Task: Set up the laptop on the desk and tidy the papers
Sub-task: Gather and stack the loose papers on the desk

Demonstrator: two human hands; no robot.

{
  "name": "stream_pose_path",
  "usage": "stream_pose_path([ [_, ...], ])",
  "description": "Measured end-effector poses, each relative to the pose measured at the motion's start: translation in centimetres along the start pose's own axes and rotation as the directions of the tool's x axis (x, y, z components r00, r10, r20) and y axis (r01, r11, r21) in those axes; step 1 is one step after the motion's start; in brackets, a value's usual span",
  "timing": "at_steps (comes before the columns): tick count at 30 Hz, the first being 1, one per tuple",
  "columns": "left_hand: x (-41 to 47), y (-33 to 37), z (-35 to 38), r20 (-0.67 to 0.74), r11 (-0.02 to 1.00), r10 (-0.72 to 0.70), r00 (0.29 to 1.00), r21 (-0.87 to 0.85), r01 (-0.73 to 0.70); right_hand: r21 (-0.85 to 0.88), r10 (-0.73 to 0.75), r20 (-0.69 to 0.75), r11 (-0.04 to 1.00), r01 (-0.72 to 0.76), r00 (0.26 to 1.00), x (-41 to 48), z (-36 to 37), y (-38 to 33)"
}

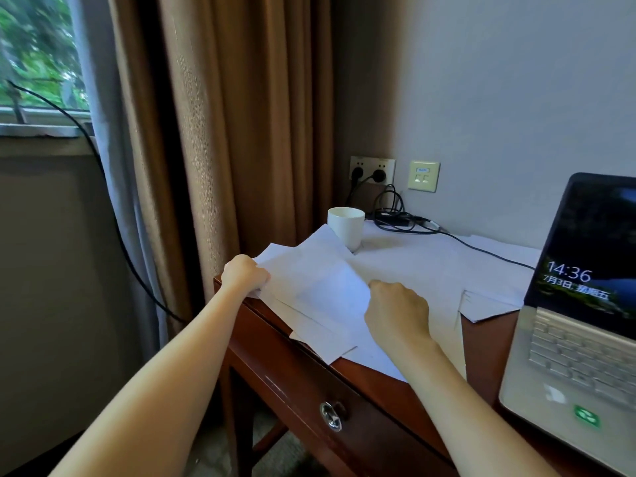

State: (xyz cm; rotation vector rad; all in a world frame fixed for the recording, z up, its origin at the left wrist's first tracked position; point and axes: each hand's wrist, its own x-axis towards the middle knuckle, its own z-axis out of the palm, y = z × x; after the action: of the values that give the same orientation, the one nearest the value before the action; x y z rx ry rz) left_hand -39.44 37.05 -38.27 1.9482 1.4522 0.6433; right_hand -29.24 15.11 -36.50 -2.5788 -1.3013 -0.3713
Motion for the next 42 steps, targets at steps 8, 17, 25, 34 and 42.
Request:
stream_pose_path([
  [8, -6.1, 0.8, -3.7, 0.857, 0.994, 0.079, 0.509, -0.103, 0.02, 0.007, 0.01, -0.039, 1.0, -0.01, 0.999, -0.2, 0.3, 0.0],
  [17, -7.6, 2.1, 0.8, 0.497, 0.898, 0.061, 0.866, -0.406, 0.169, 0.111, -0.027, 0.083, 0.994, 0.017, 0.996, -1.1, 0.1, 0.5],
  [25, -9.7, 1.4, 1.8, 0.048, 0.853, 0.159, 0.986, -0.509, -0.113, 0.208, -0.008, 0.038, 0.978, -0.001, 0.999, -1.2, -0.3, 0.1],
  [34, -12.8, 2.0, 2.6, 0.015, 0.771, 0.399, 0.917, -0.547, -0.327, 0.657, 0.014, -0.026, 0.754, 0.007, 1.0, -1.2, -0.4, -1.2],
  [42, -14.0, 2.7, 2.8, 0.157, 0.759, 0.483, 0.862, -0.565, -0.323, 0.963, -0.111, 0.213, 0.191, -0.189, 0.971, -1.0, -0.5, -1.3],
])
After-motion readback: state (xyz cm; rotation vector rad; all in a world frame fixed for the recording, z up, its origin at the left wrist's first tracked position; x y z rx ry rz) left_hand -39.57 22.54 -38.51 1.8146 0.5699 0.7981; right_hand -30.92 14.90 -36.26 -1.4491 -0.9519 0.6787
